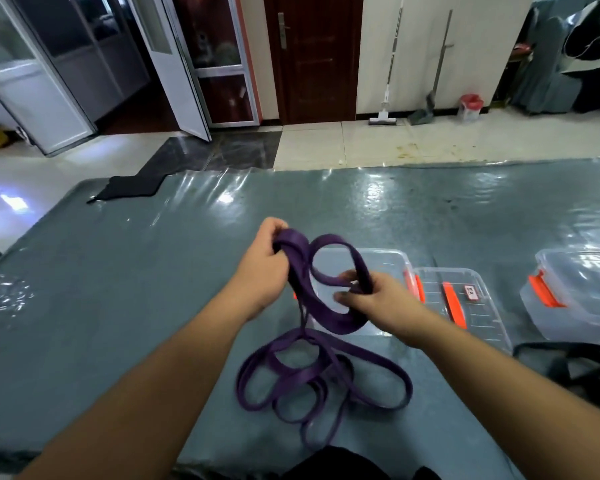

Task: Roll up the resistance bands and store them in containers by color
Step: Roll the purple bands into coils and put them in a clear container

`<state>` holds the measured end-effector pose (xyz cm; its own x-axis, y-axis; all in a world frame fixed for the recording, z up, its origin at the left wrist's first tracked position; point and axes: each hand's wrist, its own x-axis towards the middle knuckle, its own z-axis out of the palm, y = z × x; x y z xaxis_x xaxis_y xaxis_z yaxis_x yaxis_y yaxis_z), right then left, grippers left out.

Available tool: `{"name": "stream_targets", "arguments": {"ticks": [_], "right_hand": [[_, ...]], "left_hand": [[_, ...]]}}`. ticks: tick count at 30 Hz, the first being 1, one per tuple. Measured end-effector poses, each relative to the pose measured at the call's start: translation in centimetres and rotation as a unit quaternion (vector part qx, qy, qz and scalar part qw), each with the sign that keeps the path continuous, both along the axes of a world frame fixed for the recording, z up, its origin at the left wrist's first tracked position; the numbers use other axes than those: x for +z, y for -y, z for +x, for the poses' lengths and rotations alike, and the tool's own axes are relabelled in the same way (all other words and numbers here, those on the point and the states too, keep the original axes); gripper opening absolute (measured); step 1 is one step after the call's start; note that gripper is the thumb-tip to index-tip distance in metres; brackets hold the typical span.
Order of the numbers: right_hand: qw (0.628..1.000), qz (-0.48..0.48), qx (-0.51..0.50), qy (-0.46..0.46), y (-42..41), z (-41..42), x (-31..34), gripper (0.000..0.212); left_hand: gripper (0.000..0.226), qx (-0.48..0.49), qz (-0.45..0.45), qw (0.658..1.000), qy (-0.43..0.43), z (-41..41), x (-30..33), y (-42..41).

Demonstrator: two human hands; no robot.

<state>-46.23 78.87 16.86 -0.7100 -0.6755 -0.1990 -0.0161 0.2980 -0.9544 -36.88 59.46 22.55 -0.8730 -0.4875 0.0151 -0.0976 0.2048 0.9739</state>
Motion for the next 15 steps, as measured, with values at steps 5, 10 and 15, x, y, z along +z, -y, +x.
{"name": "stream_targets", "arguments": {"ticks": [5, 10, 15], "right_hand": [[0.981, -0.09, 0.08, 0.151, 3.0, 1.8, 0.4, 0.042], [0.987, -0.103, 0.067, 0.101, 4.2, 1.5, 2.7, 0.008], [0.982, -0.145, -0.004, 0.119, 3.8, 0.4, 4.6, 0.025]], "left_hand": [[0.034, -0.036, 0.059, 0.996, -0.065, -1.5, 4.8, -3.2], [0.028, -0.02, 0.075, 0.994, -0.083, -2.0, 5.7, -3.0], [0.035, -0.068, 0.107, 0.992, 0.009, 0.0, 1.9, 0.9]]}}
